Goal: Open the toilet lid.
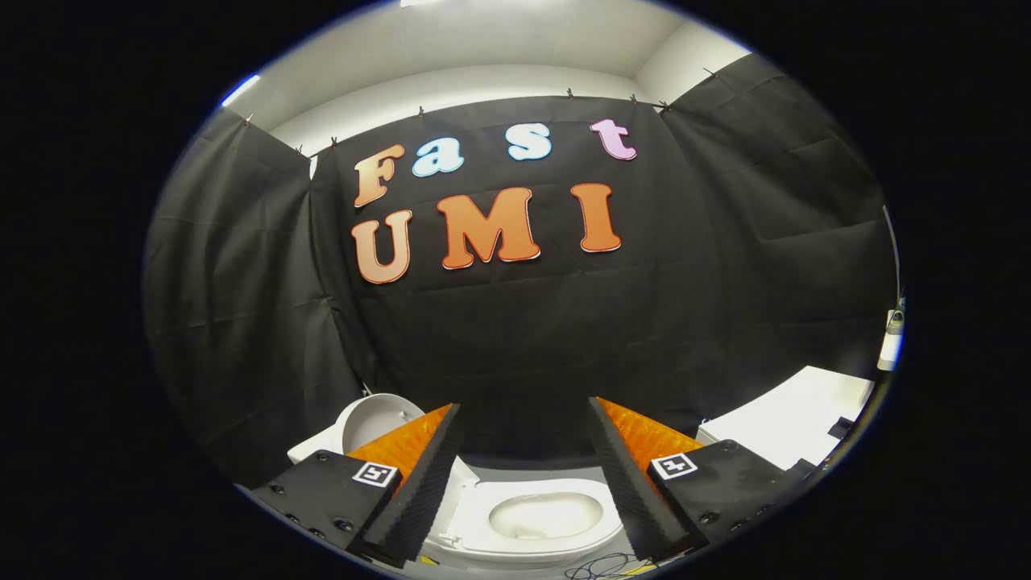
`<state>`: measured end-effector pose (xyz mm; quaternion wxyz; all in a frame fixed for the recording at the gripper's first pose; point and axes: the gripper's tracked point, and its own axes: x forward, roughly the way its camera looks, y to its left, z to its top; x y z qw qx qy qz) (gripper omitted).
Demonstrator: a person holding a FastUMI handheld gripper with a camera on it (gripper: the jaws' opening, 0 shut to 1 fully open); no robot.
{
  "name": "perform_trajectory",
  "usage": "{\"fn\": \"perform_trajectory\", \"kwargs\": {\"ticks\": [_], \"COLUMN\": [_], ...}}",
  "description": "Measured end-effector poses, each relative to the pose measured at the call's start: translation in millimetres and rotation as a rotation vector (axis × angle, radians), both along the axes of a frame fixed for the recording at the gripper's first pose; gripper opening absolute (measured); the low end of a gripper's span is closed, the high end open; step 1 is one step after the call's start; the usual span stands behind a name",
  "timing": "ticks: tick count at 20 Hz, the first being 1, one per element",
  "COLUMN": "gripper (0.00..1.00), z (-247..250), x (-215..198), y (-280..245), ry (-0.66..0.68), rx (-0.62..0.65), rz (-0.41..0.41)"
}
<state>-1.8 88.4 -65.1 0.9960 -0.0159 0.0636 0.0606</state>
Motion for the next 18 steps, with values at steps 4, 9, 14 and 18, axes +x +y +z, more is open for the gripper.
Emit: {"fn": "perform_trajectory", "kwargs": {"ticks": [4, 9, 14, 18], "gripper": [0.98, 0.98, 0.98, 0.98], "z": [-0.2, 1.9, 5.4, 7.0], "x": [-1.3, -1.4, -0.5, -1.3], "y": [-0.7, -1.5, -2.5, -2.7], "ry": [0.003, 0.001, -0.004, -0.005], "rx": [0.000, -0.003, -0.003, -0.007], "rz": [-0.003, -0.006, -0.011, -0.013]}}
